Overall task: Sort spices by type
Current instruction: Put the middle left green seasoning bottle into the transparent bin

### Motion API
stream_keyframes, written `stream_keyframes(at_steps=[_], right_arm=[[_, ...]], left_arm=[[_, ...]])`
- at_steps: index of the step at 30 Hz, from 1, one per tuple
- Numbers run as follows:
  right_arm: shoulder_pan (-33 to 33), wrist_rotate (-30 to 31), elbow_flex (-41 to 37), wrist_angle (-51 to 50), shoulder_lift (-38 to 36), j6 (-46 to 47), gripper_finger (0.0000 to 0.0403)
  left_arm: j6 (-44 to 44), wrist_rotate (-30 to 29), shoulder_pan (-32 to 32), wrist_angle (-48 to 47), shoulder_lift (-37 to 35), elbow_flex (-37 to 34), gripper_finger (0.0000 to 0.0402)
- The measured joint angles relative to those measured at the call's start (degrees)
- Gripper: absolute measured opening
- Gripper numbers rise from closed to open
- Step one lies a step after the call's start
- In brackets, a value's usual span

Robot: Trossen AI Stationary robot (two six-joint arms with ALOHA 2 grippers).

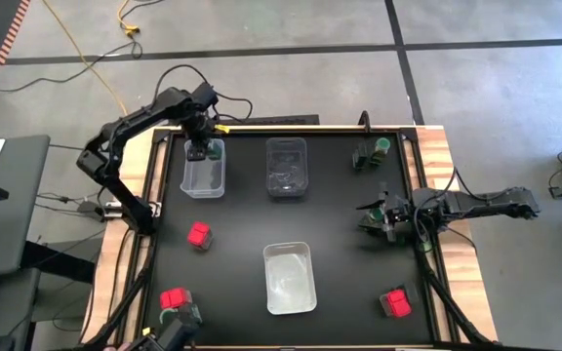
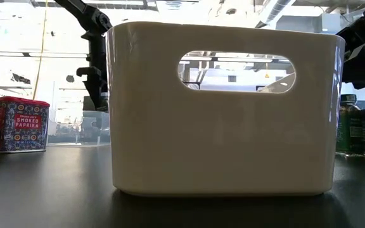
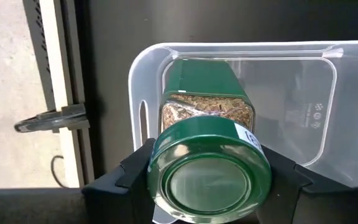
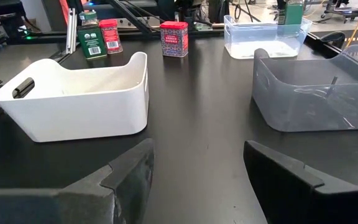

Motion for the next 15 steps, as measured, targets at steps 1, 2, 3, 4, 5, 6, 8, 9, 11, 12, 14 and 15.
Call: stream_keyframes(at_steps=[1, 2, 3, 4, 5, 6, 8, 9, 11, 12, 14, 15], right_arm=[[0.0, 0.0, 0.0, 0.0, 0.0, 0.0, 0.0277], [0.0, 0.0, 0.0, 0.0, 0.0, 0.0, 0.0277], [0.0, 0.0, 0.0, 0.0, 0.0, 0.0, 0.0277], [0.0, 0.0, 0.0, 0.0, 0.0, 0.0, 0.0277], [0.0, 0.0, 0.0, 0.0, 0.0, 0.0, 0.0277], [0.0, 0.0, 0.0, 0.0, 0.0, 0.0, 0.0277], [0.0, 0.0, 0.0, 0.0, 0.0, 0.0, 0.0277], [0.0, 0.0, 0.0, 0.0, 0.0, 0.0, 0.0277], [0.0, 0.0, 0.0, 0.0, 0.0, 0.0, 0.0277], [0.0, 0.0, 0.0, 0.0, 0.0, 0.0, 0.0277], [0.0, 0.0, 0.0, 0.0, 0.0, 0.0, 0.0277], [0.0, 0.0, 0.0, 0.0, 0.0, 0.0, 0.0277]], left_arm=[[0.3, 0.0, 0.2, 0.1, 0.0, 0.0, 0.0193], [0.2, 0.0, 0.3, 0.3, 0.0, 0.0, 0.0193], [0.0, 0.0, 0.3, 0.6, 0.3, 0.0, 0.0193], [-0.4, 0.0, 0.3, 0.9, 0.7, 0.0, 0.0193], [-0.8, 0.0, 0.4, 0.9, 1.1, 0.0, 0.0193], [-1.0, 0.1, 0.7, 0.8, 1.8, 0.0, 0.0193], [-1.1, 0.0, 0.7, 0.6, 3.0, 0.0, 0.0193], [-1.1, 0.0, 0.8, 0.4, 3.7, 0.0, 0.0193], [-1.3, -0.3, 0.8, 0.5, 4.5, 0.0, 0.0193], [-1.0, -0.4, 0.8, 0.7, 4.7, 0.0, 0.0193], [0.3, -0.5, 0.9, 1.0, 4.7, 0.0, 0.0193], [1.0, -0.5, 1.0, 1.3, 4.7, 0.0, 0.0193]])
